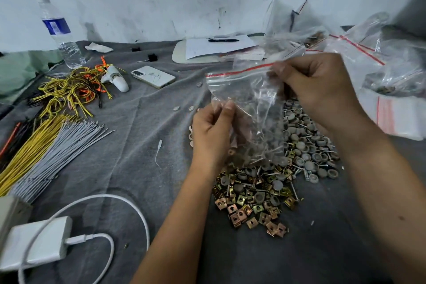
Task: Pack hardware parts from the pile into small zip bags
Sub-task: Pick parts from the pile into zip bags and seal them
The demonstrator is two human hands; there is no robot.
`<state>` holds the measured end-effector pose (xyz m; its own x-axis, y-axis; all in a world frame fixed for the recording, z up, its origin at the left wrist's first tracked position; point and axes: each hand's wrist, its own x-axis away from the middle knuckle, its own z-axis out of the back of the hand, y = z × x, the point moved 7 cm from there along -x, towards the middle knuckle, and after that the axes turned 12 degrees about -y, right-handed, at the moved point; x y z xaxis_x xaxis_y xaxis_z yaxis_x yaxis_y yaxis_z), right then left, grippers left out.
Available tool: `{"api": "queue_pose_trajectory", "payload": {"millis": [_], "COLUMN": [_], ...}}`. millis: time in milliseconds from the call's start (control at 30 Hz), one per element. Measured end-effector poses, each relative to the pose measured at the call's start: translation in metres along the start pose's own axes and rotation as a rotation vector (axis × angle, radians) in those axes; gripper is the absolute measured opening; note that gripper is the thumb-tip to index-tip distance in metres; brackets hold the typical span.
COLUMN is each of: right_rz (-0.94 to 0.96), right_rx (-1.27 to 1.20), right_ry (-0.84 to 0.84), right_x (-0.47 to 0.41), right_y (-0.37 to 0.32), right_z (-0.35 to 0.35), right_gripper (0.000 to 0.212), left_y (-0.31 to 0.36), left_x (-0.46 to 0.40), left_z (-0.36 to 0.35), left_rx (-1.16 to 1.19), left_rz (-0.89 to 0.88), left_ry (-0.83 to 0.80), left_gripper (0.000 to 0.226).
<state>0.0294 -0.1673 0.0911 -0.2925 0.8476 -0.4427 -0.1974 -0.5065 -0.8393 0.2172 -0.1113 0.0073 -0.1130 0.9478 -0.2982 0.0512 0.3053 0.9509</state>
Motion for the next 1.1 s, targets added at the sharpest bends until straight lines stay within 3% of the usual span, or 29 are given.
{"api": "queue_pose_trajectory", "payload": {"millis": [133,200,267,333,467,633,900,1100], "right_rz": [-0.077,-0.050,0.043,0.160,0.294,0.320,0.332,0.327], "right_rx": [0.001,0.030,0.120,0.247,0.476,0.534,0.577,0.510], "right_ry": [0.015,0.044,0.052,0.012,-0.099,-0.203,-0.191,-0.144], "right_x": [0.010,0.014,0.018,0.021,0.024,0.027,0.034,0.036], "right_y": [0.033,0.037,0.028,0.012,-0.003,0.005,0.010,0.013], "right_z": [-0.001,0.001,-0.002,-0.012,-0.035,-0.046,-0.053,-0.048], "right_gripper": [0.018,0.016,0.009,0.003,0.009,0.012,0.014,0.011], "left_y": [-0.003,0.002,0.016,0.036,0.043,0.031,0.028,0.030], "left_x": [0.000,0.003,0.006,0.010,0.010,0.006,0.003,0.003], "left_z": [0.005,0.008,0.012,0.009,-0.010,-0.010,-0.008,-0.015], "left_rx": [-0.079,-0.256,-0.559,-0.805,-0.998,-0.974,-0.904,-0.945], "left_rz": [0.037,-0.020,-0.136,-0.347,-0.527,-0.485,-0.460,-0.490], "left_ry": [0.078,0.156,0.252,0.327,0.189,0.068,0.012,0.000], "left_gripper": [0.028,0.016,0.041,0.050,0.030,0.009,0.002,0.010]}}
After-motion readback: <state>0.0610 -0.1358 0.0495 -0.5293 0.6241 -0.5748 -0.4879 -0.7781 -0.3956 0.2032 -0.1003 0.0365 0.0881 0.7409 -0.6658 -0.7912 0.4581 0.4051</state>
